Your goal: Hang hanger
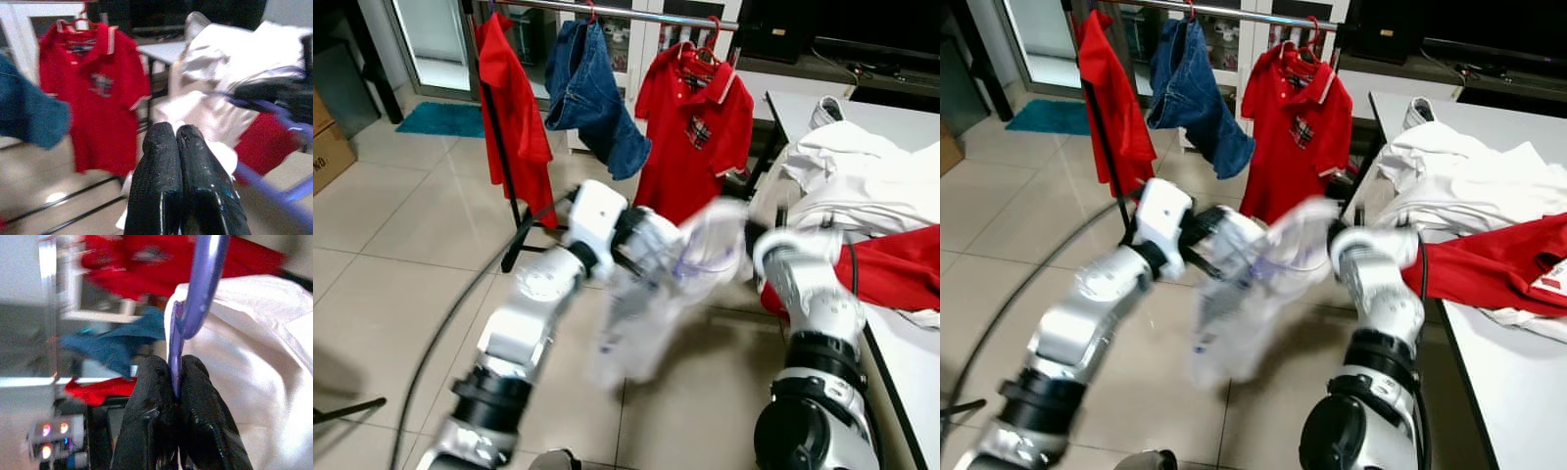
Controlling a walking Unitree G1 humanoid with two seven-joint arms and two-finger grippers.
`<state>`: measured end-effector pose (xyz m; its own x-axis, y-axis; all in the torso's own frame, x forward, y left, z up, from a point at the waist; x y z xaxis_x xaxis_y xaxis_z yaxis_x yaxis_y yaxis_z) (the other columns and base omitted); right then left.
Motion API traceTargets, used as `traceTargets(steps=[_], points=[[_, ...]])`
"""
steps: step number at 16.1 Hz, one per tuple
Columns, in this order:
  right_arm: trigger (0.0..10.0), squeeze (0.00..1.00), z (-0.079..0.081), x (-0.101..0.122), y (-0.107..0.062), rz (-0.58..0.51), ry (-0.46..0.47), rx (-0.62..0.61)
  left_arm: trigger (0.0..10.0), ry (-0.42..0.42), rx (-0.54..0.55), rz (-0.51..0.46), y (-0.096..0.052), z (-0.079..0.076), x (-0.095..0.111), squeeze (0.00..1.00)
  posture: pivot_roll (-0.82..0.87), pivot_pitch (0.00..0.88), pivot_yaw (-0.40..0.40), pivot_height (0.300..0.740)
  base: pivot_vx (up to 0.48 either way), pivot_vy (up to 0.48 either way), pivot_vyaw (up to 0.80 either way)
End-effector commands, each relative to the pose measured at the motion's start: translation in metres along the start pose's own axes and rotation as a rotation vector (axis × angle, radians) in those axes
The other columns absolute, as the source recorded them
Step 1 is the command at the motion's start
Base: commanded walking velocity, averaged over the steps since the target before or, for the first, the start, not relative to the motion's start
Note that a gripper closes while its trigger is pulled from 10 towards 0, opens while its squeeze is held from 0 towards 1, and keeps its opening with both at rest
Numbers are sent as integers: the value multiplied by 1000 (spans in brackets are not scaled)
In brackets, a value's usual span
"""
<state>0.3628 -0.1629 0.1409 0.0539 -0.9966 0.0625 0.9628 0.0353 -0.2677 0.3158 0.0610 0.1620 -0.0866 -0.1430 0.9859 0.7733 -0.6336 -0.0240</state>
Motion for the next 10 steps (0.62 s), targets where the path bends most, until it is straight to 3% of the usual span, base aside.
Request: traceTargets(steps=[1,2,3,4,6,7,10], points=[[10000,0,36,-49,2,100,-41,133,0,-26,-11,-126,2,-3,26,0,119,26,-39,740,0,0,0],[10000,0,33,-48,3,73,-14,110,0,-96,-69,-190,3,-13,37,0,120,21,-41,740,0,0,0],[10000,0,32,-47,3,66,8,99,0,-110,-91,-198,3,-17,38,0,120,21,-40,740,0,0,0],[10000,0,29,-45,6,46,24,74,0,-123,-169,-183,2,-31,36,0,120,17,-40,740,0,0,0],[10000,0,28,-44,9,22,27,63,0,-122,-217,-173,2,-42,33,0,119,14,-40,740,0,0,0],[10000,0,29,-40,12,-3,78,49,0,-125,-286,-157,2,-57,31,0,120,8,-39,740,0,0,0],[10000,0,30,-32,18,-28,147,27,0,-97,-326,-102,-1,-67,22,0,119,5,-36,740,0,0,0]])
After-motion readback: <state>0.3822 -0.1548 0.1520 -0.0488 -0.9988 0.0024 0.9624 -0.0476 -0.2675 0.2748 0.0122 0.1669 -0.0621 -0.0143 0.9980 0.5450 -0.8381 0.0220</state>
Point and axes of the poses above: a point about 5 cm out from each wrist's last joint towards the gripper, its own y axis pointing out of the wrist towards the gripper, its own x axis along the axis of the wrist's last joint, z = x × y, the point moved 1 cm from there along y, pointing out of the wrist towards the gripper, and after that the axes turned 8 degrees about y, right-handed, at the moved point
